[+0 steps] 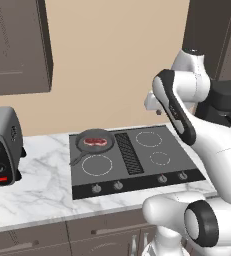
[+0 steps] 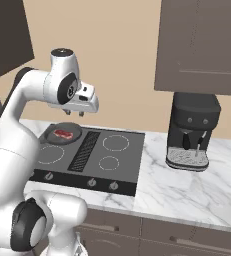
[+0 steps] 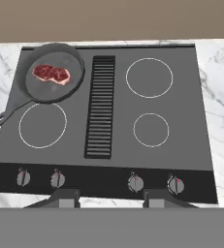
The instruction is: Pick up the pan with the steak in it and place it on the dining table. Then place the steak on the plate.
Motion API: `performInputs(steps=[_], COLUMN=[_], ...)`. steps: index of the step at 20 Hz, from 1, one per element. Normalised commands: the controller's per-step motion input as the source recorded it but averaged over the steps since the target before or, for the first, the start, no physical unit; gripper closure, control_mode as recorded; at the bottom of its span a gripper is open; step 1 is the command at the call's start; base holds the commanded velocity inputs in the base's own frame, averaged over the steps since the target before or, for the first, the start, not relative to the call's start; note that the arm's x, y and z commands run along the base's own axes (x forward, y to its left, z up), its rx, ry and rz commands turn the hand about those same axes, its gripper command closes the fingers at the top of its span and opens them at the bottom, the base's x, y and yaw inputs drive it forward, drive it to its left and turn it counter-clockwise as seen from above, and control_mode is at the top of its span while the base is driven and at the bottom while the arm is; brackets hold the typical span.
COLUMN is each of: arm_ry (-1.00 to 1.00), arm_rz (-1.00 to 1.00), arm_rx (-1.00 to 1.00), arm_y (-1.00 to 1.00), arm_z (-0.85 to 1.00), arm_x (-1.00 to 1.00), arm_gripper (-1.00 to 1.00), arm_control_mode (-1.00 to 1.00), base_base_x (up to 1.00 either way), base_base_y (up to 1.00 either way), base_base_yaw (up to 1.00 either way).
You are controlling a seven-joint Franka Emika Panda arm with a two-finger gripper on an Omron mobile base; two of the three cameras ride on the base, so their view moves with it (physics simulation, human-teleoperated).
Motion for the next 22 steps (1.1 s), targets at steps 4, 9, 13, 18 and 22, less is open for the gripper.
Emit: performInputs(steps=[4,9,13,18,22], arm_ry=[-0.01,-0.02,-0.02,0.00,0.00], arm_rz=[0.01,0.01,0.01,0.01,0.00], arm_rx=[0.00,0.01,0.00,0.00,0.00], arm_y=[0.01,0.13,0.26,0.34,0.45], arm_z=[0.00,-0.05,-0.16,-0.22,-0.25], arm_x=[-0.13,-0.42,-0.49,-0.47,-0.28], arm_gripper=[-1.00,-1.00,-1.00,-1.00,-1.00], arm_control_mode=[-1.00,-1.00,-1.00,-1.00,-1.00], base_base_x=[0.00,0.00,0.00,0.00,0.00], base_base_y=[0.00,0.00,0.00,0.00,0.00], base_base_yaw=[0.00,0.00,0.00,0.00,0.00])
